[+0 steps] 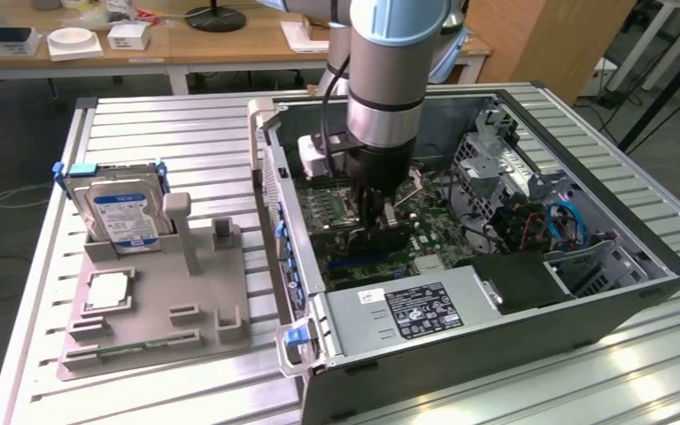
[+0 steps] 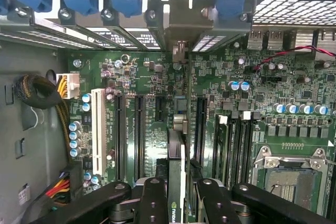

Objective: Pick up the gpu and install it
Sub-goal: 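Insert the gpu into the slot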

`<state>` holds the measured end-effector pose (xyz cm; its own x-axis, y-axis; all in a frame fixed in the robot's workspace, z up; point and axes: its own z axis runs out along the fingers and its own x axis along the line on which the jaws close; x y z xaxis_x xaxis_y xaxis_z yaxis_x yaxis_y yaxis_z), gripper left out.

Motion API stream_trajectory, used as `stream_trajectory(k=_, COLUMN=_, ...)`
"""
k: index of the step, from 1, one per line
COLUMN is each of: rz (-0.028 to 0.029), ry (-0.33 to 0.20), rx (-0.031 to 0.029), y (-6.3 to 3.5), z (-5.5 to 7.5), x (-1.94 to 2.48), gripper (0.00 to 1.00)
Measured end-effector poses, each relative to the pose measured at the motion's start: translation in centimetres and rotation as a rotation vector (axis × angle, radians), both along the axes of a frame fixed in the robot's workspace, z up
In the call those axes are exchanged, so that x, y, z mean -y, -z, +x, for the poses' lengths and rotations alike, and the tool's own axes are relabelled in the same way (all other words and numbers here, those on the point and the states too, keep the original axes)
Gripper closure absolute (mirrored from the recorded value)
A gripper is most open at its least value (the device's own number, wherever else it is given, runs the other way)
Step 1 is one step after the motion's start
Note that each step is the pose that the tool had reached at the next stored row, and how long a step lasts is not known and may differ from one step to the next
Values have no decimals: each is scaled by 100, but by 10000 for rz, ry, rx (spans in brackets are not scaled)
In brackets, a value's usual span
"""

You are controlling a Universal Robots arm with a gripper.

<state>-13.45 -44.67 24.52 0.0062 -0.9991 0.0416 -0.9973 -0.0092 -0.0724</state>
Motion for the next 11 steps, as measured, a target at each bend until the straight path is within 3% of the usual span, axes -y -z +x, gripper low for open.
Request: stream_trajectory(k=11, rz=-3, ry=-4, rx=50, y=33, z=-2, x=0, gripper=74)
